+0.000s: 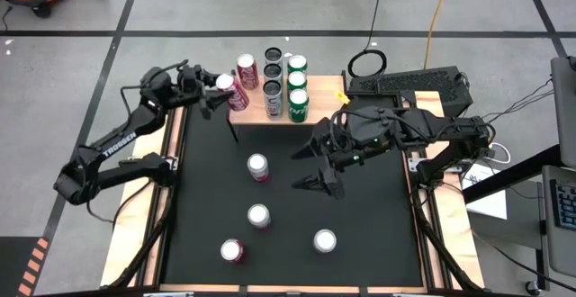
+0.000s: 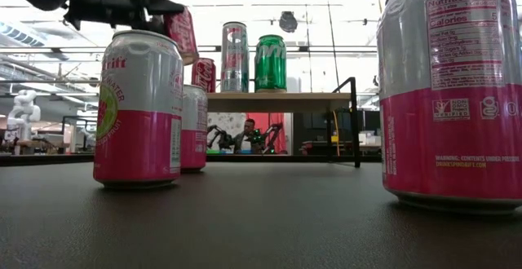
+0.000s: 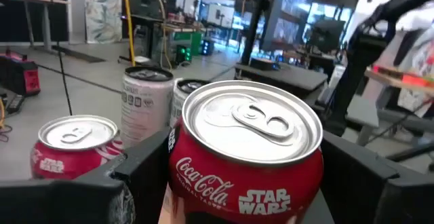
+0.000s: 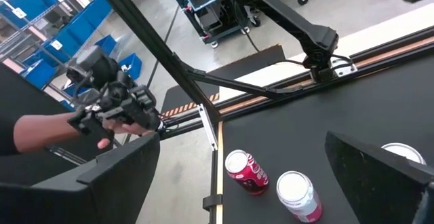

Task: Place canned beverage on shelf
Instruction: Put the top red soda can aligned with the other red soda can on the shelf

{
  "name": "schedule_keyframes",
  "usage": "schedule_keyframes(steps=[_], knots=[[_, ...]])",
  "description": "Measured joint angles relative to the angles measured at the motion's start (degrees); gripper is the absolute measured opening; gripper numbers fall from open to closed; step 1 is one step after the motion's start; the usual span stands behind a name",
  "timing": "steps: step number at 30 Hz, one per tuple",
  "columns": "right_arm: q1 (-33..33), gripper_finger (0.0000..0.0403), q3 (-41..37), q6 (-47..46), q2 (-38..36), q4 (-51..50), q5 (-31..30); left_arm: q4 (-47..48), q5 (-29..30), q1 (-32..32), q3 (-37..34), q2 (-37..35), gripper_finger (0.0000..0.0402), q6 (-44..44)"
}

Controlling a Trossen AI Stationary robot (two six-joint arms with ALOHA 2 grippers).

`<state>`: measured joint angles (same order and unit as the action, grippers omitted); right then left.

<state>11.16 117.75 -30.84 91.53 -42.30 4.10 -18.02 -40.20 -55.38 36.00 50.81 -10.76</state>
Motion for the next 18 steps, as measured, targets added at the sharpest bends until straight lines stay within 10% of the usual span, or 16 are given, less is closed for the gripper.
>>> schedule_keyframes(steps=[18], knots=[[-1.1,0.04,0.0,0.0,0.0,-0.3,0.1,-2.6,-2.9,0.0,0.5,10.2,0.0299,12.5]])
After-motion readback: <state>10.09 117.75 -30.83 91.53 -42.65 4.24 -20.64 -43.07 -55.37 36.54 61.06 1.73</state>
